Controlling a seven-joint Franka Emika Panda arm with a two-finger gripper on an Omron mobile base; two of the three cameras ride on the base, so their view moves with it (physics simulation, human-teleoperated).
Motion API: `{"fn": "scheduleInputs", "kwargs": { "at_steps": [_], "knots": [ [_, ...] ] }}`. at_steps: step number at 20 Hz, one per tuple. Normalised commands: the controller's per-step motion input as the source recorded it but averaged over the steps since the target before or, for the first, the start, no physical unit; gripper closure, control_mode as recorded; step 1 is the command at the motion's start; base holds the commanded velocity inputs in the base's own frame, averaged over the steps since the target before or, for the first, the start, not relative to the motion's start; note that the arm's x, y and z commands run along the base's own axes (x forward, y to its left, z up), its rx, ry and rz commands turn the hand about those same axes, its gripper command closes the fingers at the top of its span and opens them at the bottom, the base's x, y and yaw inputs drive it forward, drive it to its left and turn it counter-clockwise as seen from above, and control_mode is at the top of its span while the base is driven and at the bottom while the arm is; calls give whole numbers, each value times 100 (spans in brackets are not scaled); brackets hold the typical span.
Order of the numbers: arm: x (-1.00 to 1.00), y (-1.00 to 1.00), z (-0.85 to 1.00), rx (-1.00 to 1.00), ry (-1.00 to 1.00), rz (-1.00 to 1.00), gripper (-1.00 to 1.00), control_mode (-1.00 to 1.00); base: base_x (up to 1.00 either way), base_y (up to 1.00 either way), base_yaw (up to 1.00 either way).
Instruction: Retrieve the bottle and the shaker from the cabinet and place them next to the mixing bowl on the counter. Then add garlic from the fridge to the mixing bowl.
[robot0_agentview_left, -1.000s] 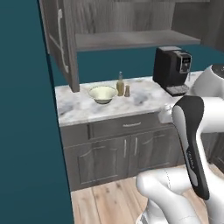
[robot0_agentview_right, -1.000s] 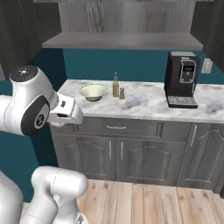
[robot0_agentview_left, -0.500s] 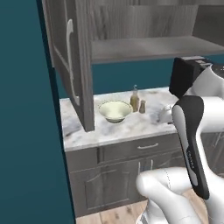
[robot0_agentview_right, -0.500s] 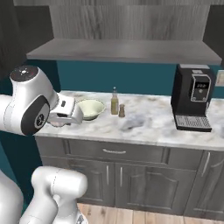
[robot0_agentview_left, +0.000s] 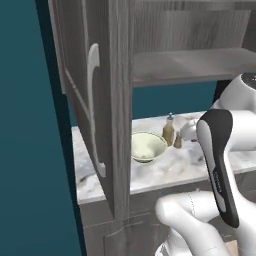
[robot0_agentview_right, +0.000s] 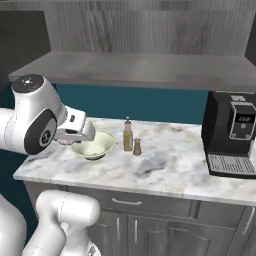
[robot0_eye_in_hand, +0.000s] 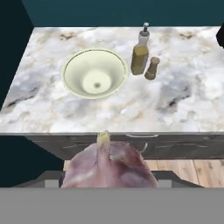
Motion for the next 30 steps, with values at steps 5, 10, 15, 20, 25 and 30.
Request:
{"fn": "scheduleInputs", "kwargs": {
  "at_steps": [5, 10, 15, 20, 25, 30],
  "knots": [
    [0, 0, 0, 0, 0, 0, 100, 100, 26, 0, 1],
    [0, 0, 0, 0, 0, 0, 100, 100, 43, 0, 0],
    [0, 0, 0, 0, 0, 0, 100, 100, 61, 0, 4],
    [0, 0, 0, 0, 0, 0, 100, 100, 40, 0, 5],
    [30, 7, -25, 0, 15, 1, 100, -100, 8, 0, 0],
    [36, 18, -48, 0, 23, 0, 100, -100, 0, 0, 0]
  ]
}}
